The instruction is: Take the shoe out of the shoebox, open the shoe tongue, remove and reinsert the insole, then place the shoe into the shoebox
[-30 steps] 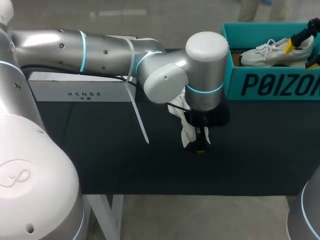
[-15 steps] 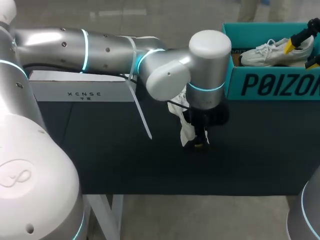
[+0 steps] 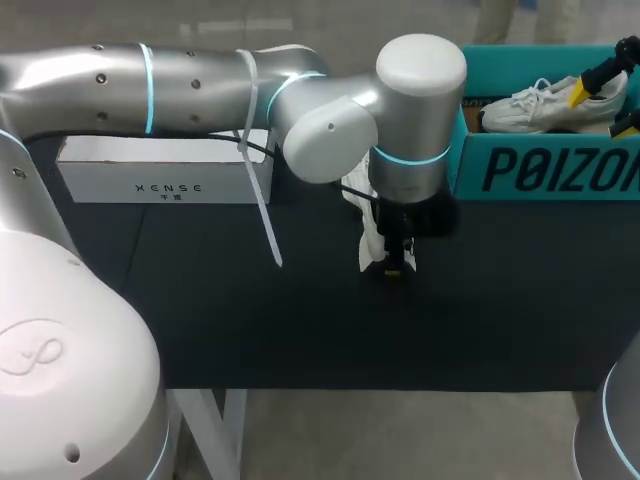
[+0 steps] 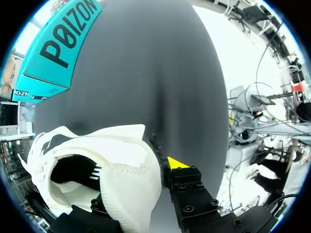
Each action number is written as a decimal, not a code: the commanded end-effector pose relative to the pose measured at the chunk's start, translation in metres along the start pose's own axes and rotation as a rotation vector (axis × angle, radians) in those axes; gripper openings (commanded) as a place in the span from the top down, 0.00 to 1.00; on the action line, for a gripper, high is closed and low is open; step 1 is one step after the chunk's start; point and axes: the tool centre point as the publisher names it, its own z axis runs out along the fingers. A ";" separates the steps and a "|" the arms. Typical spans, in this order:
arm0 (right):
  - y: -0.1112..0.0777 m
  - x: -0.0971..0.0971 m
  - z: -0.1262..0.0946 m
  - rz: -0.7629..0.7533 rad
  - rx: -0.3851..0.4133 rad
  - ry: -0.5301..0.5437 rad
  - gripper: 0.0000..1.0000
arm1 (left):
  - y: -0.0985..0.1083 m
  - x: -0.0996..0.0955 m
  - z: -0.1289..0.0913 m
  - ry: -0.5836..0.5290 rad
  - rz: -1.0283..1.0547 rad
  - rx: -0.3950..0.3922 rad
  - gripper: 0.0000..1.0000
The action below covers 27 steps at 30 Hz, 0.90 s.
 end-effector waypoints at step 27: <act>0.001 0.000 0.000 0.000 0.002 -0.001 0.00 | 0.051 -0.038 -0.091 -0.011 0.645 -0.172 1.00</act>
